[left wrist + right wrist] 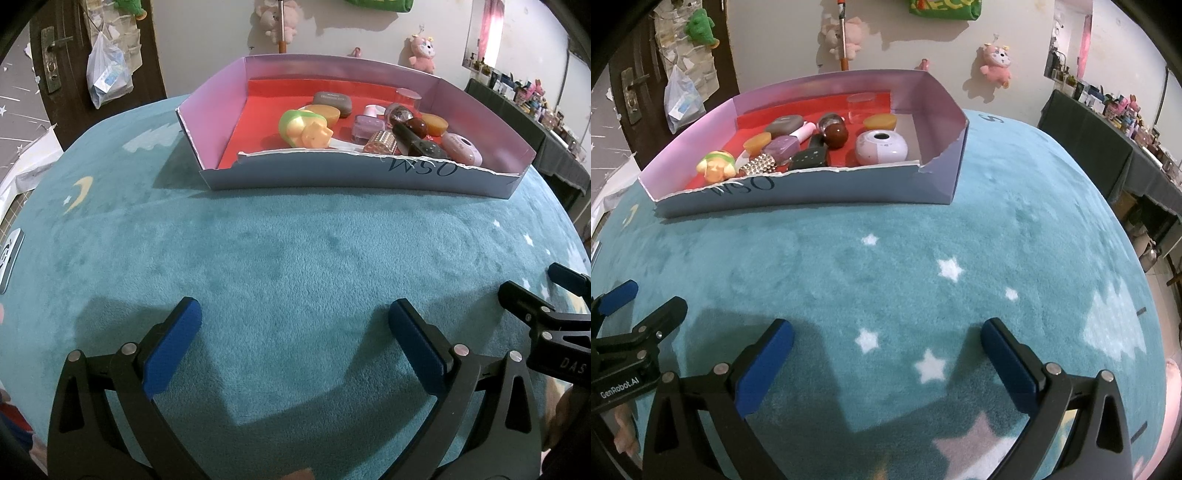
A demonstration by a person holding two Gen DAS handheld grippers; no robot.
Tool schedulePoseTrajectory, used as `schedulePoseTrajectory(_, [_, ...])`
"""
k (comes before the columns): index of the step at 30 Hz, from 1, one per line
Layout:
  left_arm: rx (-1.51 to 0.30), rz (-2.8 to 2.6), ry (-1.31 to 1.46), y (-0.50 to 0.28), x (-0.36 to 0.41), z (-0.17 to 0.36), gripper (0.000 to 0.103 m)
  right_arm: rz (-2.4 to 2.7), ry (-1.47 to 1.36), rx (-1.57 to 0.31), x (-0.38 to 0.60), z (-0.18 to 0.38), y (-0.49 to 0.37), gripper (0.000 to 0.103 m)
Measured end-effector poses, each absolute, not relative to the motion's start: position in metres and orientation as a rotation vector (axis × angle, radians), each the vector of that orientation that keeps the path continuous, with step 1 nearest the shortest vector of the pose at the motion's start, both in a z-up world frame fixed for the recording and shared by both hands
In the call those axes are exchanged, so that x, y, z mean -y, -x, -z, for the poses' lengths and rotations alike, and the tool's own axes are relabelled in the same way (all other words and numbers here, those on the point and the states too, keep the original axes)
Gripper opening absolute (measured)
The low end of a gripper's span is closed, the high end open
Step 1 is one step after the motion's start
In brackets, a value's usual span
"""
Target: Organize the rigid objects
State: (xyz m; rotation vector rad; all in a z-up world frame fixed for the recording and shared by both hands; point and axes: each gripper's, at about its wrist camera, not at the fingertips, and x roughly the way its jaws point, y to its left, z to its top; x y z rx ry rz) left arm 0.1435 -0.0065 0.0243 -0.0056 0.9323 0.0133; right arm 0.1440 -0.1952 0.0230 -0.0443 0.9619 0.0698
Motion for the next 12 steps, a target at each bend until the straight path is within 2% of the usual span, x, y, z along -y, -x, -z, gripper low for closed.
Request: schedulePoseTrajectory(12, [-0.931, -0.013, 0.006, -0.1441, 0.0063, -0.024, 0.103, -0.069, 0.046, -0.962, 0.1953, -0.023, -0.1445, 0.103])
